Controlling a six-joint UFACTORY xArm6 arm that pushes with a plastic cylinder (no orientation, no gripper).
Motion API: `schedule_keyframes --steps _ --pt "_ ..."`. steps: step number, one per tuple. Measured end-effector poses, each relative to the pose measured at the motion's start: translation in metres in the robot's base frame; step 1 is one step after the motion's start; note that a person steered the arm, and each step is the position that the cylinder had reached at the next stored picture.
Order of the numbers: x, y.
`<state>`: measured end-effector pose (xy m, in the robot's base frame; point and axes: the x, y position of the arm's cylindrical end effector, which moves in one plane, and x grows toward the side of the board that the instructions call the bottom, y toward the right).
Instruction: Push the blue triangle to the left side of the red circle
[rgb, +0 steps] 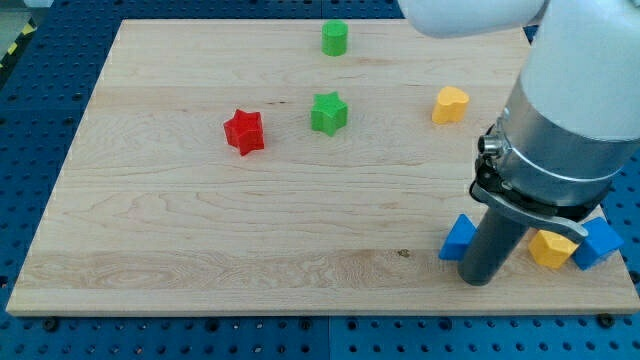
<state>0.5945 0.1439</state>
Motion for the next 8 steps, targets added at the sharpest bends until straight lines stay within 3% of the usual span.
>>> schedule_keyframes --steps 3,4,5,8 --pt "-0.035 -0.024" --pt "-0.039 -0.064" --pt "-0.069 -0.067" --pt "-0.053 0.007"
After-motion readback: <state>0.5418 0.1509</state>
